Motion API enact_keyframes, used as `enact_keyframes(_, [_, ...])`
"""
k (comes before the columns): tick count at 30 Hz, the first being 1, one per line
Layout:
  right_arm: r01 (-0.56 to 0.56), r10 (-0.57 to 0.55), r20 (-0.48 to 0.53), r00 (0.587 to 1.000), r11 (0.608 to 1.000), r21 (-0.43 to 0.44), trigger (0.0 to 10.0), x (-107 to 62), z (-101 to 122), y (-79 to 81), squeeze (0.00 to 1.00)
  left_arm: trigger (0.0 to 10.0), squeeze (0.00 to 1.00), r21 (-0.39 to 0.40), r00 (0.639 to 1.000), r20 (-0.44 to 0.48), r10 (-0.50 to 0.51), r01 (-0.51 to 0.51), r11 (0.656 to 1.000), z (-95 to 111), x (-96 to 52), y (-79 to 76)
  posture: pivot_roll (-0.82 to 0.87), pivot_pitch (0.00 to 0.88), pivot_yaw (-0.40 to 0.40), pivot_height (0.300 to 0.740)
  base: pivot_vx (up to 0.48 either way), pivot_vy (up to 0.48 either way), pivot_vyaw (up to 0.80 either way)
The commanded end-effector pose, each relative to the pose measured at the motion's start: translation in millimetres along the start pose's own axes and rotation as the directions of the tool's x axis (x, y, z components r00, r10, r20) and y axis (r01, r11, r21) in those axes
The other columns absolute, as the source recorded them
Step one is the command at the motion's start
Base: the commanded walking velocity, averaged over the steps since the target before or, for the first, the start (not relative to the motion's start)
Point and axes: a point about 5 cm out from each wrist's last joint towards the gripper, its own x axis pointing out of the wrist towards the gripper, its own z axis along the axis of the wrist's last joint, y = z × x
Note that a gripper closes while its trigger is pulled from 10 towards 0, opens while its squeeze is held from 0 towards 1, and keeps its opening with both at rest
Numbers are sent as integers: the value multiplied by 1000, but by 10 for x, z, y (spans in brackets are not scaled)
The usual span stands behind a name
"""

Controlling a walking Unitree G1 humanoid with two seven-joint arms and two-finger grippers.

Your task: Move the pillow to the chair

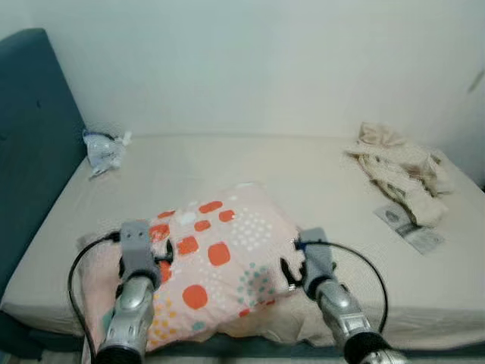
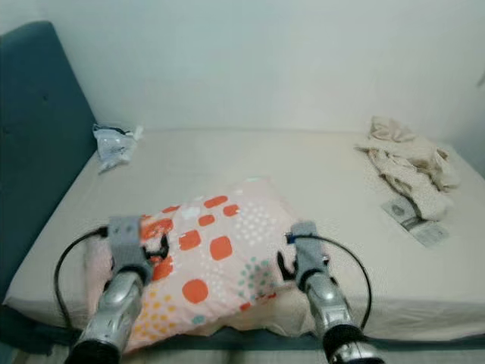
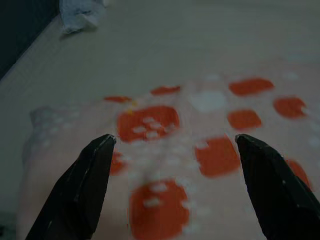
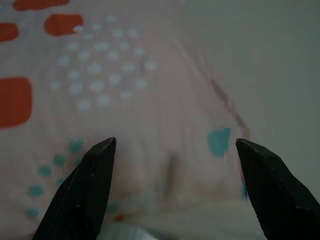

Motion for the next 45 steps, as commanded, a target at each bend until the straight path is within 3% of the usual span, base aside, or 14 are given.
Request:
enact_keyframes(1, [-21,21,2,1000,1000,7,10000,10,-5,81,0,10000,0,4,999,-30,31,-31,1000,-79,-18,88,18,23,-14,740,352,0,0])
enact_keyframes(14, [-8,8,-12,1000,1000,7,10000,-12,-54,30,0,10000,0,11,996,-22,84,-84,996,-120,-54,179,16,11,-17,740,66,0,0])
enact_keyframes(21, [-32,32,-21,999,999,-4,10000,-20,-94,85,0,10000,0,12,995,-33,96,-95,995,-145,-56,219,20,0,-13,740,0,0,0])
enact_keyframes(33, [-28,28,-19,999,1000,-5,10000,11,-36,79,0,10000,0,27,994,-41,97,-96,995,-126,-3,236,15,0,-4,740,0,0,0])
enact_keyframes(36, [-19,19,-17,1000,1000,-7,10000,9,-25,31,0,10000,0,30,997,-39,67,-66,997,-108,11,198,12,6,-2,740,0,0,0])
enact_keyframes(37, [13,-13,-21,1000,1000,-4,10000,-14,-52,-66,0,10000,0,50,998,-46,31,-29,998,-114,14,154,17,1,-3,740,0,-480,0])
enact_keyframes(39, [28,-29,-27,999,1000,-3,10000,-26,-70,-116,0,10000,0,53,998,-49,25,-23,998,-117,14,142,18,2,-3,740,0,-480,0])
enact_keyframes(43, [50,-50,-25,998,999,1,10000,-45,-79,-197,0,10000,0,-58,994,-62,86,-89,994,-119,7,193,16,18,-2,740,0,0,0])
enact_keyframes(45, [48,-48,-15,999,999,6,10000,-46,-68,-197,0,10000,0,-21,992,-65,106,-108,994,-148,-10,244,21,8,-5,740,0,0,0])
